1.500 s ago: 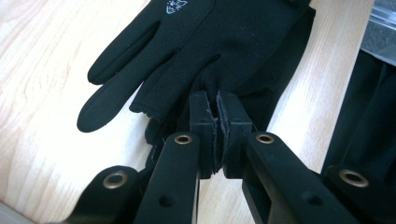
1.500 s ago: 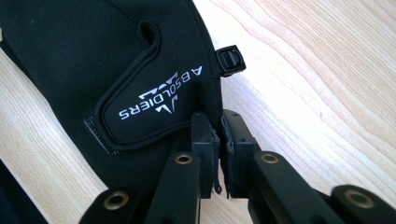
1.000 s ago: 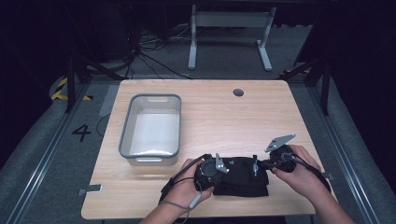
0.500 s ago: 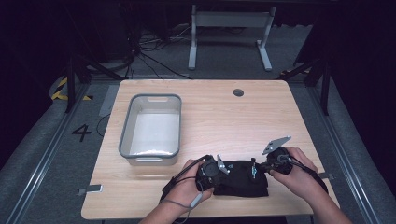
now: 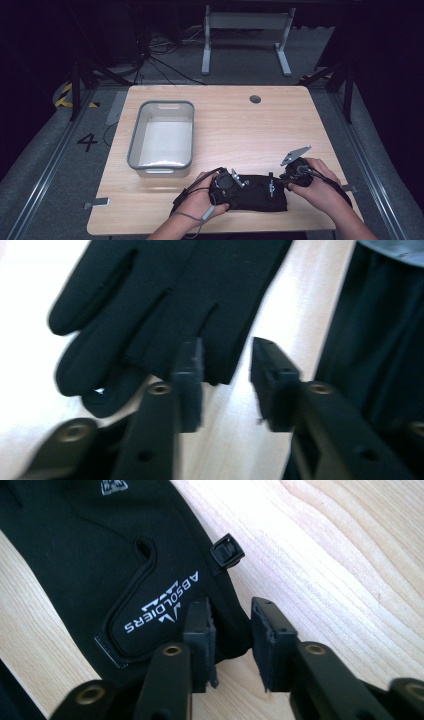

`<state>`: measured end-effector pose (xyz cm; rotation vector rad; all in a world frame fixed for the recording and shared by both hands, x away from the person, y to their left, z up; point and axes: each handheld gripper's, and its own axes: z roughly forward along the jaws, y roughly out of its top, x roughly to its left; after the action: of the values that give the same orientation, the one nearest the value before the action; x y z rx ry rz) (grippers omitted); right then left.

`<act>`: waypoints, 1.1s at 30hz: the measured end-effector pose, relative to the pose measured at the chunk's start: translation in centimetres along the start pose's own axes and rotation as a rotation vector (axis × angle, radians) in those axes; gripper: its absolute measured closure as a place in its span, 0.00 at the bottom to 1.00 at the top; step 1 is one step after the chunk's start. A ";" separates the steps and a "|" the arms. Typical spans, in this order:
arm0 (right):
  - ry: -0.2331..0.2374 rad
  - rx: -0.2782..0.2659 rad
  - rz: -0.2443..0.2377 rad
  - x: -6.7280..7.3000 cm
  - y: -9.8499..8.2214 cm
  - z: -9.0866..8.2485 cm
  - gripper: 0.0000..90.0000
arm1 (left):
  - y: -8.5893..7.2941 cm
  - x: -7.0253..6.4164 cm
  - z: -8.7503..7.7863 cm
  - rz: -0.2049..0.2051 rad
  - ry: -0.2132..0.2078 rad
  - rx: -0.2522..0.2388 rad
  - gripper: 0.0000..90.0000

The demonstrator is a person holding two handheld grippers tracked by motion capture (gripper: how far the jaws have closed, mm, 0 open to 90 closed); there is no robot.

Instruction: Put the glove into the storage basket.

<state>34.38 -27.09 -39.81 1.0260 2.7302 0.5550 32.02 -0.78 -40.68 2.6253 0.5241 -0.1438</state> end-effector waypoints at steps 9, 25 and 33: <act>-0.016 -0.056 0.012 -0.3 -0.1 -0.7 0.74 | -0.8 1.3 -2.8 -0.091 0.010 -0.172 0.62; 0.002 -0.068 0.079 -1.5 -1.4 -1.6 0.74 | -1.5 3.4 -4.2 -0.173 0.093 -0.257 0.63; 0.043 -0.041 0.092 -1.5 -2.1 -1.5 0.72 | -0.9 3.8 -3.3 -0.160 0.088 -0.200 0.62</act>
<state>33.80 -29.94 -39.26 1.1475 2.7072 0.6523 35.20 2.70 -38.84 2.4023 0.7395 -0.0244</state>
